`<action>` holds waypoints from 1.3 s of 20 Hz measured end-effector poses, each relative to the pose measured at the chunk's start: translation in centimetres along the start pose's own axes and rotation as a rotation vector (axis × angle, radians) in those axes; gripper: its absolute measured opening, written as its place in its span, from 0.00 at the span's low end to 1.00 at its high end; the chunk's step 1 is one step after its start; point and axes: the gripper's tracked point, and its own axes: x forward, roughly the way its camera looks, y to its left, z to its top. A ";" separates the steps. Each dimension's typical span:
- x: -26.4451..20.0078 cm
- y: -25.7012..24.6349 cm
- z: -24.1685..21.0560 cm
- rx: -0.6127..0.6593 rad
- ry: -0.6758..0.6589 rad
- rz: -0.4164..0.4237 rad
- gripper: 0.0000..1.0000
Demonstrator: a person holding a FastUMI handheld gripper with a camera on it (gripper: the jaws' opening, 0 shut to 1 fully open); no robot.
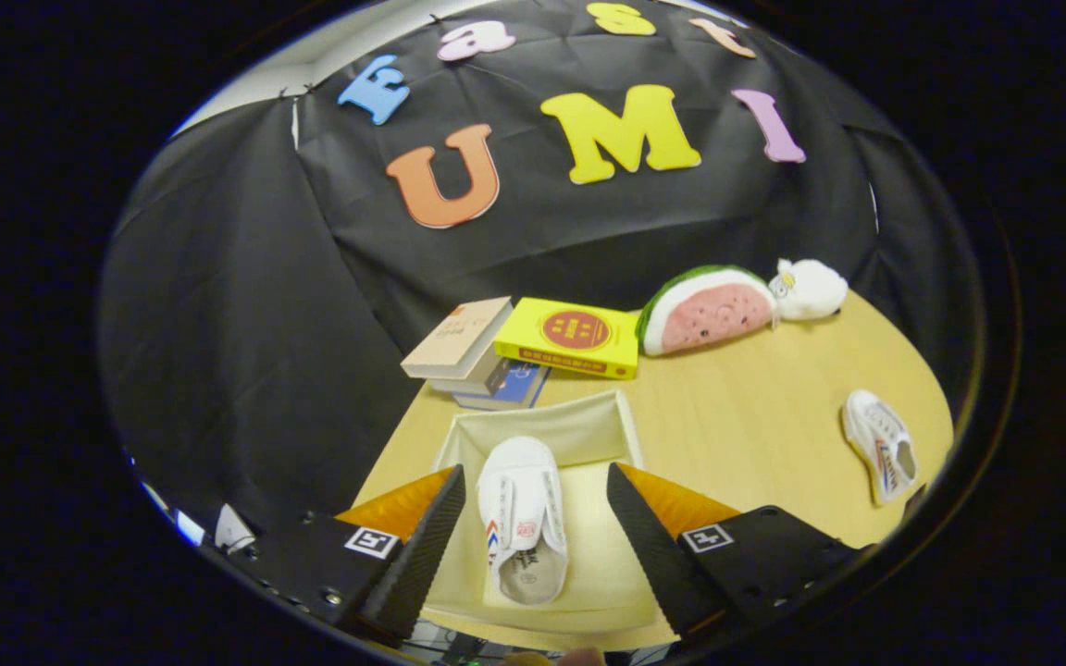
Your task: Open the storage box then place both shoes into the box .Put the left shoe in first, then the right shoe, with the right side of both shoes facing outward in a uniform manner.
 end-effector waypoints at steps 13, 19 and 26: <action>-8.5 -27.7 1.7 -0.035 -0.040 -0.198 0.96; -8.5 -38.3 -1.9 -0.051 0.034 -0.276 0.96; -5.1 -45.8 -7.8 -0.106 0.176 -0.290 0.96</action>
